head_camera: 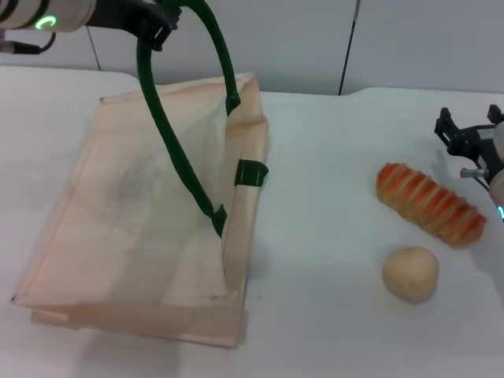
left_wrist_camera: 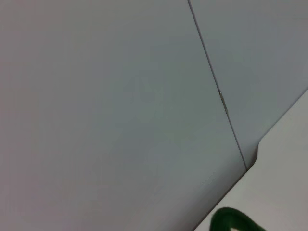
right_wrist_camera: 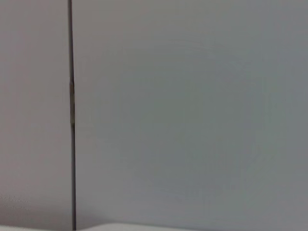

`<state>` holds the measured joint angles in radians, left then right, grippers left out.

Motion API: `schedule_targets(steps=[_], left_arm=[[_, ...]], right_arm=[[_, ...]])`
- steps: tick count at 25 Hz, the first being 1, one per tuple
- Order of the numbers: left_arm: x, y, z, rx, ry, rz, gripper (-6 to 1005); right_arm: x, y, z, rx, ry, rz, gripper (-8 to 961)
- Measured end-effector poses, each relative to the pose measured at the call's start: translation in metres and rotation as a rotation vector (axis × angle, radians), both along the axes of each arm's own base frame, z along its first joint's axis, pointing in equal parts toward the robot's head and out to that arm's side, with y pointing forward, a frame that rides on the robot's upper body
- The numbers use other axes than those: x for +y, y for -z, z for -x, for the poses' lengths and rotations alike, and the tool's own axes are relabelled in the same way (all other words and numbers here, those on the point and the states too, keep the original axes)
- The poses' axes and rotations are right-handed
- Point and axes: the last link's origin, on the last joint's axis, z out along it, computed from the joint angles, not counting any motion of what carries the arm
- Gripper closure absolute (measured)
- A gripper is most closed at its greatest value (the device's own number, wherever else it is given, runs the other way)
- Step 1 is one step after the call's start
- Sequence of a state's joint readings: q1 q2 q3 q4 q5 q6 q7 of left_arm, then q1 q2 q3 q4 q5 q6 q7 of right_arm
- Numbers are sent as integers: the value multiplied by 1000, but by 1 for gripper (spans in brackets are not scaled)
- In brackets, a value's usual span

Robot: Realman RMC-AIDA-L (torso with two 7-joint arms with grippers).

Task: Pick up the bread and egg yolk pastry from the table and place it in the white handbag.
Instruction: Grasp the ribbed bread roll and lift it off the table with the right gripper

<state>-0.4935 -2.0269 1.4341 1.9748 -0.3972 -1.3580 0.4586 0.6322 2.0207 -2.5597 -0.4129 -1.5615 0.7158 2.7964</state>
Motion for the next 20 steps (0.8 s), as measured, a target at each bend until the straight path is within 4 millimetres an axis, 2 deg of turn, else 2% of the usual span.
schedule_targets(steps=[10, 15, 20], left_arm=[[-7, -1, -5, 6, 18, 3, 854], [-8, 0, -7, 10, 18, 16, 854], [-9, 0, -7, 15, 16, 22, 854]], right_arm=[[19, -21, -3, 31, 56, -53, 155], [24, -21, -6, 21, 81, 5, 156], [27, -11, 3, 10, 64, 95, 156]])
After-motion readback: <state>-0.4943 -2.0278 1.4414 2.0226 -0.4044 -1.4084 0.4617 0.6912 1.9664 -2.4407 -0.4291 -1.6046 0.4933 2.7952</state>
